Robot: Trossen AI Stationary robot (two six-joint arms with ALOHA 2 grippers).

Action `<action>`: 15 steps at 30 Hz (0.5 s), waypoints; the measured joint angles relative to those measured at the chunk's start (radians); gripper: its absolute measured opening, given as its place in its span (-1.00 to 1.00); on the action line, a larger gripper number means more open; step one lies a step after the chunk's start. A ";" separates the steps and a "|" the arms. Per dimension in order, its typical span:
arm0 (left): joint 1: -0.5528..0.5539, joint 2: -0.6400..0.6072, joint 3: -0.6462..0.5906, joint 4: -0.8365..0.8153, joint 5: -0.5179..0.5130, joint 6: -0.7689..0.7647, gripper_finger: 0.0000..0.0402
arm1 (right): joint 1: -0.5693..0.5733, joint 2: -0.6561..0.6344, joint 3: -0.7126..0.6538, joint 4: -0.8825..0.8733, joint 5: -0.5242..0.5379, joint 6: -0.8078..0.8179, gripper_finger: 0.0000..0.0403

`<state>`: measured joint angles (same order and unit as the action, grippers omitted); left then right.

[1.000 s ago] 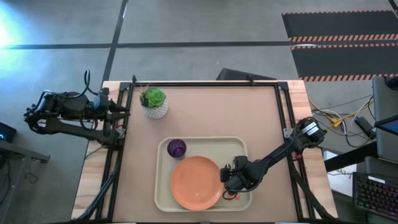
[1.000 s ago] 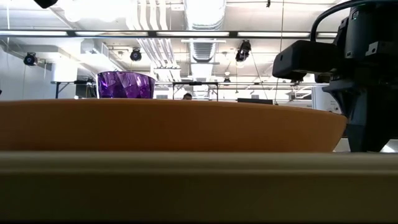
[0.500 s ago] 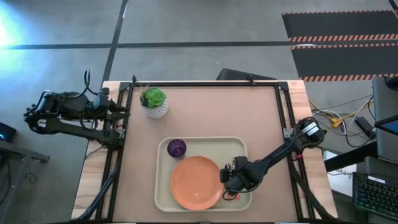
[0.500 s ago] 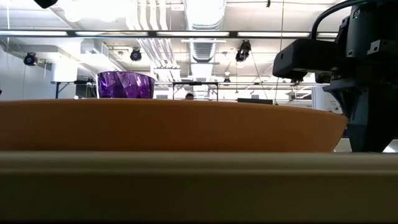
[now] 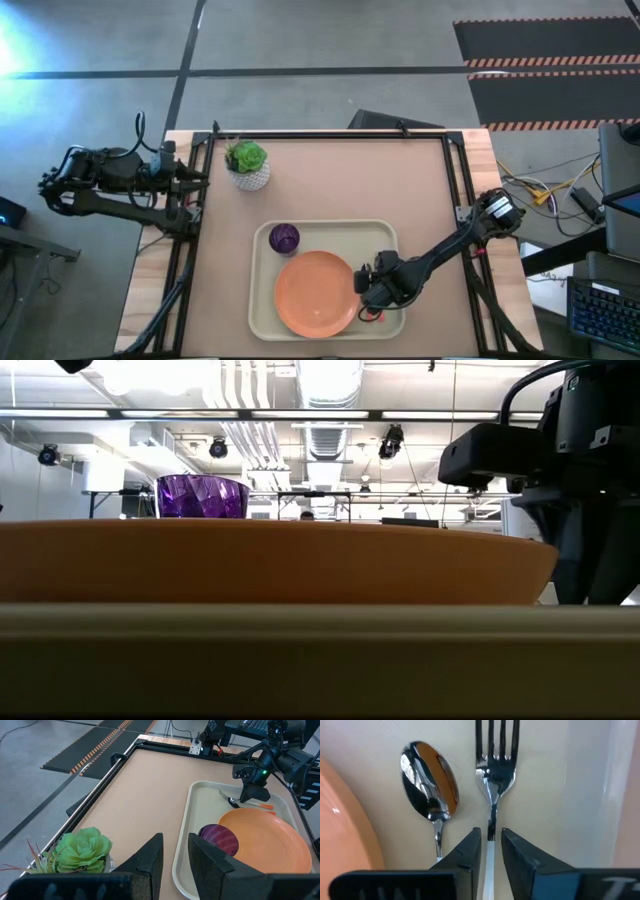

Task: Pick and place plate/cup/fork/spoon on tray
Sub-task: Move the gray serving tray to the center of the table

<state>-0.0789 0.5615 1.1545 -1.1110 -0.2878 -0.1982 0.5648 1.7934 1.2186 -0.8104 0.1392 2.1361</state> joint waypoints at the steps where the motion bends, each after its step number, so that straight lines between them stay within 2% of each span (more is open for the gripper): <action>1: 0.000 0.000 0.000 0.000 0.000 0.000 -0.64 | 0.000 -0.003 0.001 -0.004 0.011 0.000 -0.65; 5: 0.000 0.000 0.000 0.000 0.000 -0.001 -0.64 | -0.018 -0.032 0.042 -0.045 0.069 -0.031 -0.63; 10: 0.000 0.000 0.000 0.001 0.000 -0.002 -0.64 | -0.052 -0.072 0.142 -0.224 0.212 -0.101 -0.67; 13: 0.000 0.000 0.000 0.001 0.000 -0.002 -0.64 | -0.089 -0.093 0.185 -0.268 0.311 -0.206 -0.70; 15: 0.000 0.000 0.000 0.001 -0.005 -0.002 -0.64 | -0.131 -0.103 0.188 -0.248 0.303 -0.293 -0.73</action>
<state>-0.0788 0.5617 1.1545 -1.1101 -0.2926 -0.2005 0.4336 1.6908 1.4063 -1.0582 0.4427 1.8436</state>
